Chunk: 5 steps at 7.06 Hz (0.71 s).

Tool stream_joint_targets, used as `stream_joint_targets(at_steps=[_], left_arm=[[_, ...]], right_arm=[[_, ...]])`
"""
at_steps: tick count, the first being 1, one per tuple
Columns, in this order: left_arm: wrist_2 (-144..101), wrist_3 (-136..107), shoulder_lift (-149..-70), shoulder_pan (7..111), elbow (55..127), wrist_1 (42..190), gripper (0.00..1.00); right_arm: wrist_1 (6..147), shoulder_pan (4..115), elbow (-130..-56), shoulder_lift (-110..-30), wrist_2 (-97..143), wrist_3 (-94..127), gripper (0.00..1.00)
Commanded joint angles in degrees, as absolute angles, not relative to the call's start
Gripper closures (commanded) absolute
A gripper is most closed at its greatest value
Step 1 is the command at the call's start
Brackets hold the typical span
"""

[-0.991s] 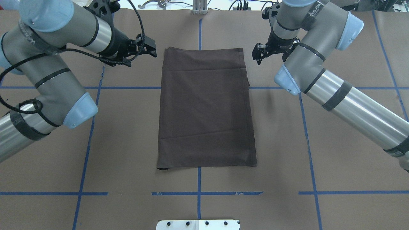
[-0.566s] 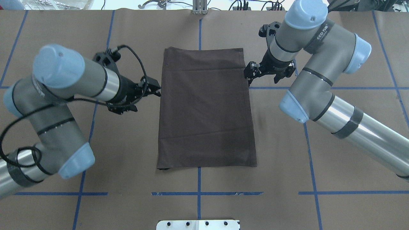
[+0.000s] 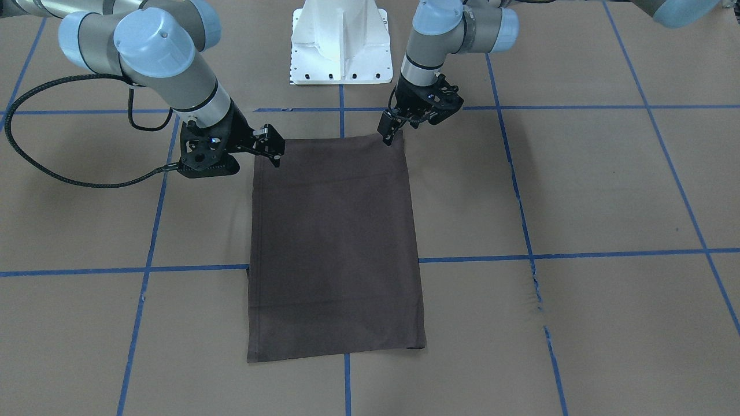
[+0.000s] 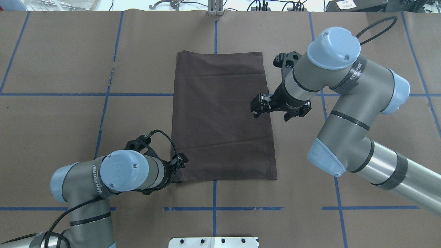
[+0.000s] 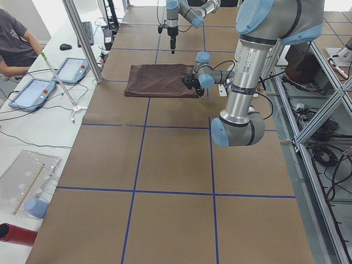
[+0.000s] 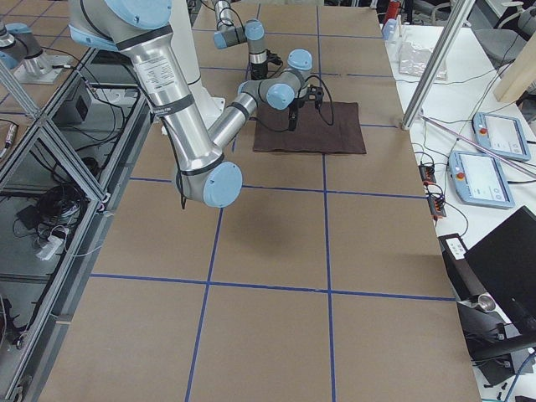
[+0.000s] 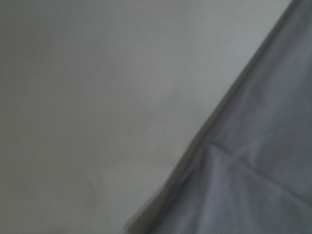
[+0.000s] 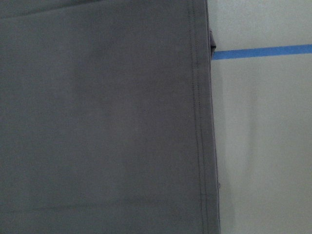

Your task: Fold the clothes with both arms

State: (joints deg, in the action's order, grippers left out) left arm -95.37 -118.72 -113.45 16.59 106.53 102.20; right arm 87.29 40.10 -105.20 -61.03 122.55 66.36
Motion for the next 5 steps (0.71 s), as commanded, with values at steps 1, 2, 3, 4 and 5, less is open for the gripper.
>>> stream_joint_targets(at_steps=[1, 2, 3, 4, 5], left_arm=[[-95.1, -119.0, -113.7, 15.6, 105.8, 101.6, 0.00], [-95.1, -118.9, -114.2, 15.6, 105.6, 101.6, 0.01], [-94.4, -118.4, -114.6, 15.6, 105.6, 101.6, 0.03], [-94.3, -118.3, -115.4, 15.7, 105.6, 101.5, 0.08], [-94.3, -118.3, -115.4, 15.9, 105.6, 101.6, 0.13]], right_arm=[[87.4, 39.9, -105.3, -61.1, 122.5, 66.5, 0.00], [87.4, 39.9, -105.2, -61.2, 122.5, 66.5, 0.00], [87.4, 40.0, -105.2, -61.3, 122.5, 66.5, 0.00], [87.4, 39.9, -105.1, -61.4, 122.5, 66.4, 0.00], [87.4, 40.0, -105.0, -61.6, 122.5, 66.4, 0.00]])
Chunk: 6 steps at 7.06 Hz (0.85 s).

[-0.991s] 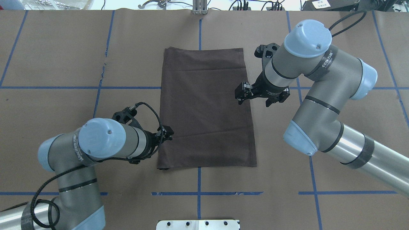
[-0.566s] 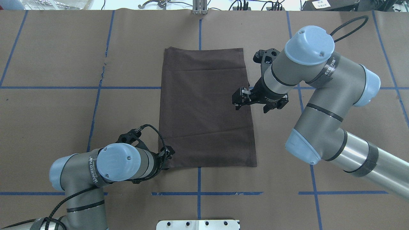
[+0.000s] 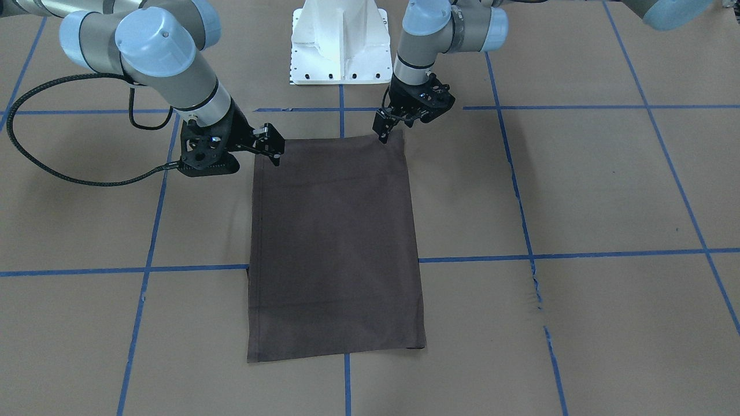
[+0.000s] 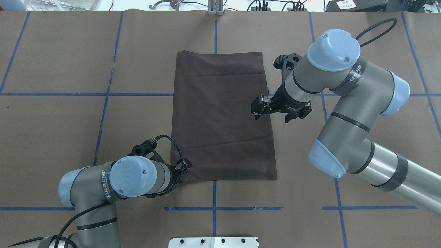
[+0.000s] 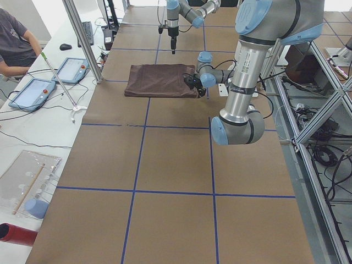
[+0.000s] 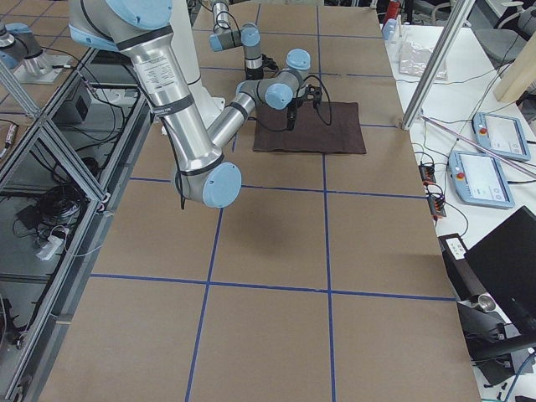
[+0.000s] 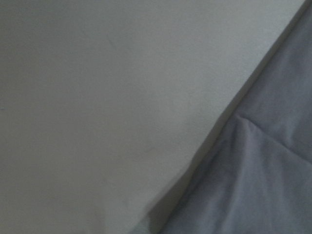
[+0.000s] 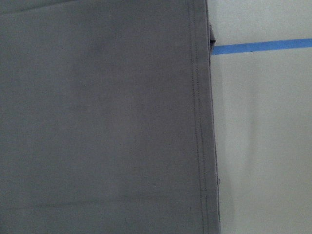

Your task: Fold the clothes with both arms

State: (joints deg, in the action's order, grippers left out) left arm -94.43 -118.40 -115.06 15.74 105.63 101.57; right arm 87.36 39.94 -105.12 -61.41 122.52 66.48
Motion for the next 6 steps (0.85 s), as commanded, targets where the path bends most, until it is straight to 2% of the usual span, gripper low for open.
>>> stream_joint_targets(at_steps=[1, 6], left_arm=[[-94.1, -118.3, -115.5, 16.0, 105.2, 101.6, 0.17], [-93.3, -118.1, -115.8, 16.0, 104.1, 101.7, 0.21]], right_arm=[[87.4, 40.0, -104.9, -61.6, 122.5, 66.4, 0.00], [87.4, 40.0, -105.1, -61.6, 122.7, 66.4, 0.00]])
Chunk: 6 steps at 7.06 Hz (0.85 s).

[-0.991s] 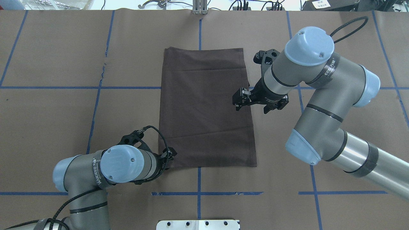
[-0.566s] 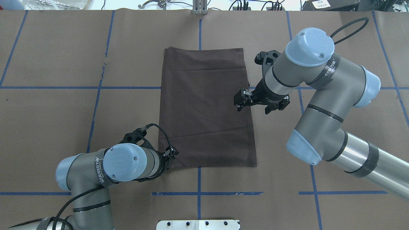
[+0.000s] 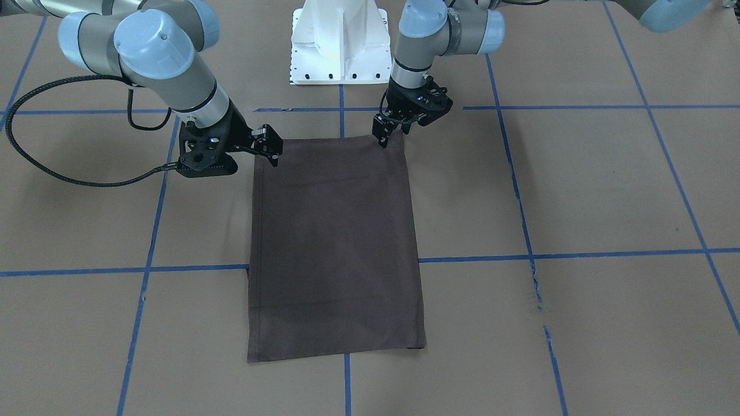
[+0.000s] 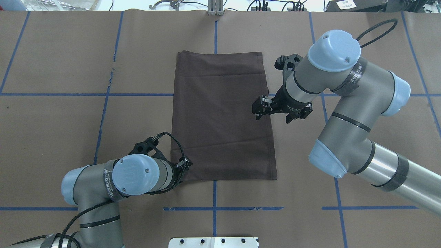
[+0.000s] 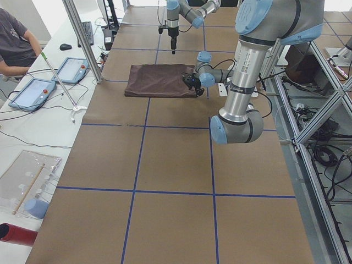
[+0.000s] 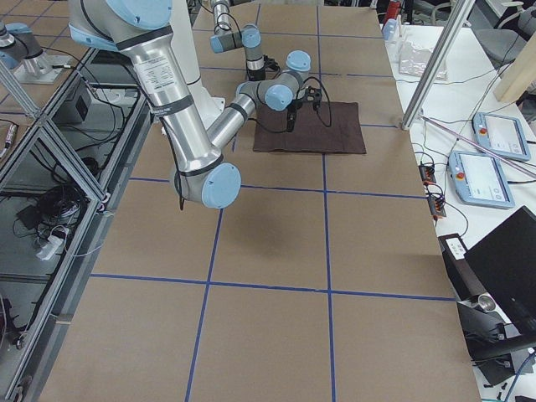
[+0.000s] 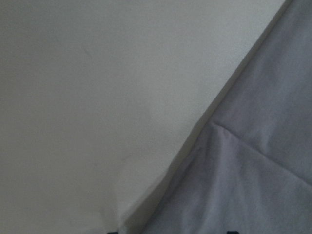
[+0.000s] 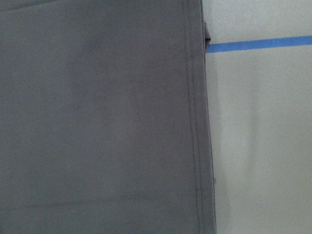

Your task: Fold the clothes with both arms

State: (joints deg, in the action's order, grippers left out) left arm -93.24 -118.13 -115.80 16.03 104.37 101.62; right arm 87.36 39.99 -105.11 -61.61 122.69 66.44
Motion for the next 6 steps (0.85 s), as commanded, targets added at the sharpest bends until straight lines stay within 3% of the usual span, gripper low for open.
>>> stream_joint_targets(at_steps=[1, 2, 3, 4, 5, 6], left_arm=[[-93.3, -118.1, -116.2, 16.0, 103.9, 101.7, 0.22], [-93.4, -118.1, -116.5, 16.0, 103.9, 101.6, 0.25], [-93.4, -118.4, -116.7, 16.0, 103.9, 101.6, 0.48], [-93.3, -118.1, -116.7, 16.1, 104.0, 101.6, 0.79], [-93.3, -117.3, -116.6, 16.0, 103.9, 101.7, 1.00], [-93.6, -116.0, -116.6, 16.1, 104.2, 101.6, 1.00]], right_arm=[[87.4, 40.0, -105.1, -61.7, 122.7, 66.4, 0.00], [87.4, 40.0, -105.1, -61.6, 122.7, 66.4, 0.00], [87.4, 40.0, -105.1, -61.6, 122.8, 66.4, 0.00], [87.4, 40.0, -105.1, -61.6, 122.8, 66.4, 0.00], [87.4, 40.1, -105.1, -61.6, 122.7, 66.4, 0.00], [87.5, 40.1, -105.2, -61.6, 122.8, 66.4, 0.00]])
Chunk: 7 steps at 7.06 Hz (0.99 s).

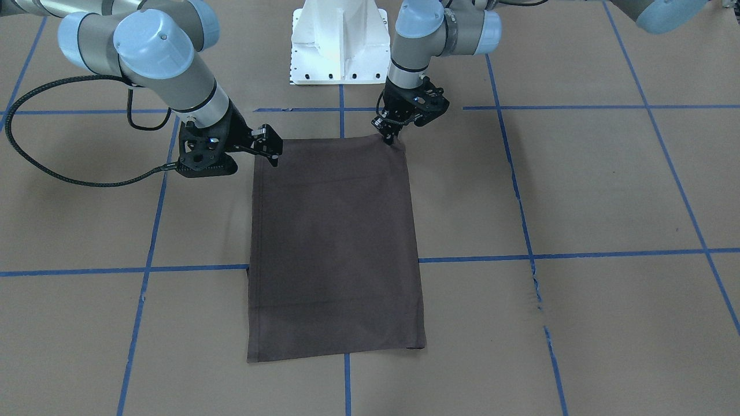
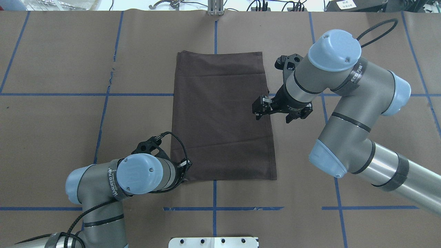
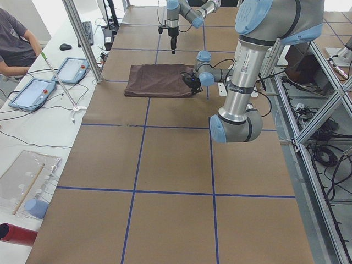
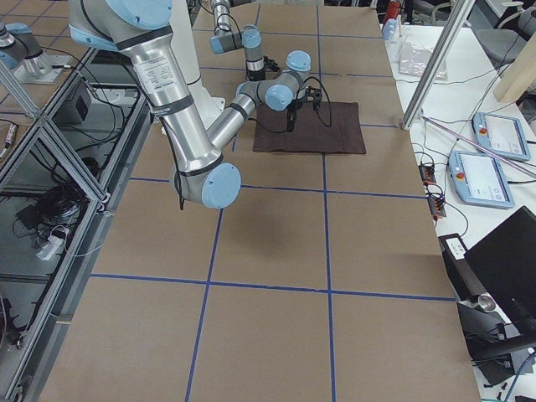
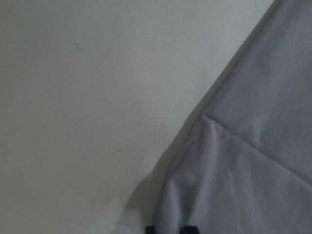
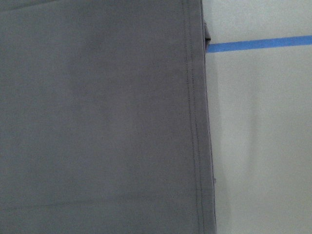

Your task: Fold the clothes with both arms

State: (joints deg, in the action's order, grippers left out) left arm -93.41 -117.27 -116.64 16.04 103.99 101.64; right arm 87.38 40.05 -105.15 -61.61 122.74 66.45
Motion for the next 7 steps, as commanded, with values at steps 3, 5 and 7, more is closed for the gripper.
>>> stream_joint_targets(at_steps=[3, 5, 7], left_arm=[[-93.9, -110.4, -116.6, 16.7, 105.4, 101.9, 1.00], [-93.8, -107.8, -116.7, 16.7, 105.4, 102.1, 1.00], [-93.8, -107.8, -116.7, 16.6, 105.4, 102.5, 1.00]], right_arm=[[87.1, 36.9, -106.3, -62.3, 119.7, 80.5, 0.00], [87.1, 26.3, -108.0, -62.2, 107.0, 100.2, 0.00], [87.8, 20.5, -107.6, -63.4, 98.9, 108.5, 0.00]])
